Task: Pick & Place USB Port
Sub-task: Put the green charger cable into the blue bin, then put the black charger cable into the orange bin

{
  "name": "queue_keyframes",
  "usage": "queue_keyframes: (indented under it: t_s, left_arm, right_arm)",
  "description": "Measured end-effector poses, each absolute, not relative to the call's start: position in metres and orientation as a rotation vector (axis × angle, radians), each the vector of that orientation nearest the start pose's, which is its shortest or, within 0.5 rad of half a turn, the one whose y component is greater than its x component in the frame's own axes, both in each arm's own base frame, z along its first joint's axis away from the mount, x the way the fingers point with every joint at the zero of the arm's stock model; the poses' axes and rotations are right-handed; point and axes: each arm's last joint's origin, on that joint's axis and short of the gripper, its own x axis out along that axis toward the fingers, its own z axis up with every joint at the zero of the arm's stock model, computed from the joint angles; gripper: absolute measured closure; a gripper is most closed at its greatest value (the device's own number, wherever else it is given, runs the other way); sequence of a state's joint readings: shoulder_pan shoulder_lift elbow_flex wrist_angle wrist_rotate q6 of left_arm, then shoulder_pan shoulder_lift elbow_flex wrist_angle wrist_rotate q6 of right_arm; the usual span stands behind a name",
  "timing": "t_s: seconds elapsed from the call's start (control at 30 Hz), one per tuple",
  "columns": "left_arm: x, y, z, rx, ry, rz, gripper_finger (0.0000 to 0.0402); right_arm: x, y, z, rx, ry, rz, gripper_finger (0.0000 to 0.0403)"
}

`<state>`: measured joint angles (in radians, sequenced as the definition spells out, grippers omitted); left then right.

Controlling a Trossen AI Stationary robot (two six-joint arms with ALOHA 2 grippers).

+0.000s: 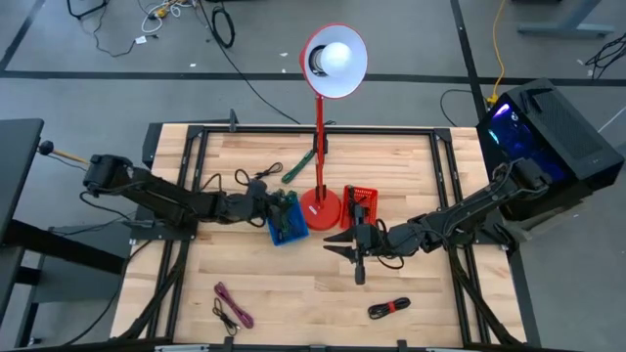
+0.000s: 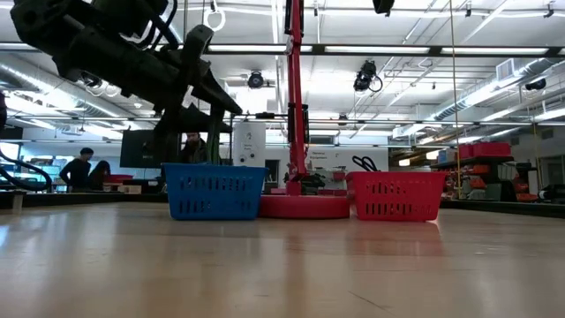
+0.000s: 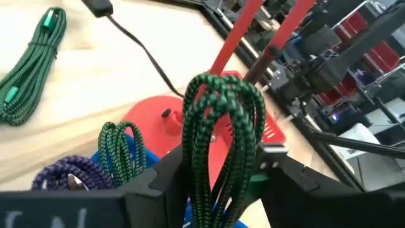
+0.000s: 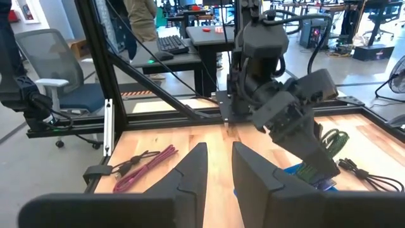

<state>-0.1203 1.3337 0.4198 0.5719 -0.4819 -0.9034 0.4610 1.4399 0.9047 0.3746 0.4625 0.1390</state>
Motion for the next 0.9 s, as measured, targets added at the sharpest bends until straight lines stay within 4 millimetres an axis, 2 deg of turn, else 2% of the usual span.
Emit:
queue_keyframes:
  t_s: [0.13,0.3,0.4,0.53,0.77,0.9]
  left_arm:
    - [0.237,-0.015,0.173,-0.769,0.186,0.498,0.0232]
    - [0.23,-0.016,0.159,-0.751,0.326,0.555,0.0232]
    - [0.231,-0.015,0.161,-0.741,0.298,0.573,0.0232]
    - [0.236,-0.012,0.169,-0.728,0.226,0.509,0.0232]
    - [0.237,0.0,0.172,-0.756,0.234,0.472,0.0232]
    - [0.233,0.013,0.185,-0.693,0.189,0.479,0.0232]
  right_arm:
    - [0.292,0.13,0.277,0.065,0.146,-0.012,0.0327]
    - [0.292,0.13,0.277,0.065,0.146,-0.011,0.0327]
    - [0.292,0.13,0.277,0.065,0.146,-0.011,0.0327]
    - [0.292,0.13,0.277,0.065,0.146,-0.011,0.0327]
    - [0.292,0.131,0.277,0.065,0.147,-0.002,0.0327]
    - [0.292,0.131,0.276,0.076,0.154,-0.002,0.0327]
